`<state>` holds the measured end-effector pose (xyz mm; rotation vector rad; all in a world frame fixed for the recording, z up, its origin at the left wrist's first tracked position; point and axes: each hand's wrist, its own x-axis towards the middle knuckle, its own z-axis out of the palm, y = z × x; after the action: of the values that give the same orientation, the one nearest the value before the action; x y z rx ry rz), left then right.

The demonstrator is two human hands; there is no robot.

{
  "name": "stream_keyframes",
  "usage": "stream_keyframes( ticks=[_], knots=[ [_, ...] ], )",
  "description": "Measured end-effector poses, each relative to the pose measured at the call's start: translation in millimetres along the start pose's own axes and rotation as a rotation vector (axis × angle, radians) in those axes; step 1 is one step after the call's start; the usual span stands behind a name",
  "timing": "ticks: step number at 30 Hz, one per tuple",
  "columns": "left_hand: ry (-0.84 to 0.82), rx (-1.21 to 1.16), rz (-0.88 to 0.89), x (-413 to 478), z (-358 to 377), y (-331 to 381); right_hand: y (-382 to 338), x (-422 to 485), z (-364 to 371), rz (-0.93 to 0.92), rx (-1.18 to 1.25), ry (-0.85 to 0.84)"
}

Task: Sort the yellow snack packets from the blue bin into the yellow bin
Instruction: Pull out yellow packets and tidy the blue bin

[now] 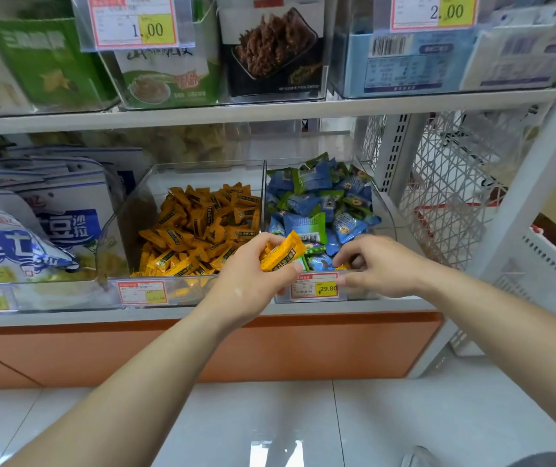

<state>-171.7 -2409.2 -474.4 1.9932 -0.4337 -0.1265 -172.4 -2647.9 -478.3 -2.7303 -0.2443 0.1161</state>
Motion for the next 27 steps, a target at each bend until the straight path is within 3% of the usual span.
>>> stream_keyframes(
  ticks=[15, 20, 25, 27],
  knots=[
    [-0.051, 0.009, -0.087, 6.1, 4.6, 3.3, 0.9, 2.3, -5.0, 0.047, 0.203, 0.088],
    [-0.076, -0.015, -0.05, 3.1, 4.5, 6.8, -4.5, 5.1, -2.4, 0.026, 0.043, 0.086],
    [-0.081, -0.086, -0.041, 0.6, 5.1, 7.7, -7.9, -4.7, -25.7, 0.025, -0.21, 0.248],
    [-0.073, -0.165, -0.072, 0.3, 6.5, 8.0, -4.7, -9.3, -39.9, 0.061, -0.173, 0.267]
  ],
)
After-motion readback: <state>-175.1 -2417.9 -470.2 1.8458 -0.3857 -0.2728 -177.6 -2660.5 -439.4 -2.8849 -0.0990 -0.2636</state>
